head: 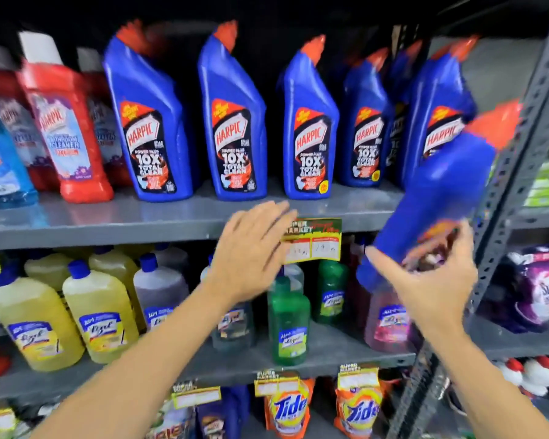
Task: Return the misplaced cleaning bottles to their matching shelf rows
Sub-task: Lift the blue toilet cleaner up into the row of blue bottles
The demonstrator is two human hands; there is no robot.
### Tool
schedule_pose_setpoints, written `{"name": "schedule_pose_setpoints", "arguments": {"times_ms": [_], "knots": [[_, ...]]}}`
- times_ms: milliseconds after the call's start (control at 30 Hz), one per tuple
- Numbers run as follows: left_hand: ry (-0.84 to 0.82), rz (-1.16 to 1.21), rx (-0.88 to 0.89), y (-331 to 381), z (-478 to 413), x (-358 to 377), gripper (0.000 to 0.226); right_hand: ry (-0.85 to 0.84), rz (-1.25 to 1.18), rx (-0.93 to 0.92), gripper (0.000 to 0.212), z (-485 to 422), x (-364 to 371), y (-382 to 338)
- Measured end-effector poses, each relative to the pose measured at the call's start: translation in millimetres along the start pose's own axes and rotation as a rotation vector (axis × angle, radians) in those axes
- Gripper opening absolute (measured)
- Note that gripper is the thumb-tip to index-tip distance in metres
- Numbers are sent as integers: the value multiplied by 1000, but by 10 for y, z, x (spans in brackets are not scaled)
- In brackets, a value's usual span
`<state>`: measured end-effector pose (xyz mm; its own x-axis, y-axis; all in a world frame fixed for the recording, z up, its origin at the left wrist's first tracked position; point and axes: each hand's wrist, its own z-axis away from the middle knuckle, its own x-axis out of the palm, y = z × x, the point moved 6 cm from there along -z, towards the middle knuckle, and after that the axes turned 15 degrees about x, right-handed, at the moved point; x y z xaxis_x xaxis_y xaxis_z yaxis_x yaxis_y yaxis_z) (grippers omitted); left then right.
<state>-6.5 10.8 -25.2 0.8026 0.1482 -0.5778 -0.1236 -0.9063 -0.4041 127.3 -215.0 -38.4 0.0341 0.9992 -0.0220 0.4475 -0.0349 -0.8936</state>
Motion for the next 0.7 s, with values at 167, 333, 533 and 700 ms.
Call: {"name": "schedule_pose_setpoints", "arguments": {"times_ms": [167, 333, 533, 700], "knots": [[-303, -115, -177, -460, -161, 281, 54, 73, -25, -101, 112, -671, 179, -658], [-307, -67, -175, -441, -144, 247, 52, 0, 178, 41, 119, -1088, 537, -689], [-299, -78, -204, -436, -136, 254, 51, -60, 302, 80, 120, -1086, 742, -517], [-299, -71, -223, -435, -134, 273, 50, -151, 165, 23, 134, -998, 771, -463]]}}
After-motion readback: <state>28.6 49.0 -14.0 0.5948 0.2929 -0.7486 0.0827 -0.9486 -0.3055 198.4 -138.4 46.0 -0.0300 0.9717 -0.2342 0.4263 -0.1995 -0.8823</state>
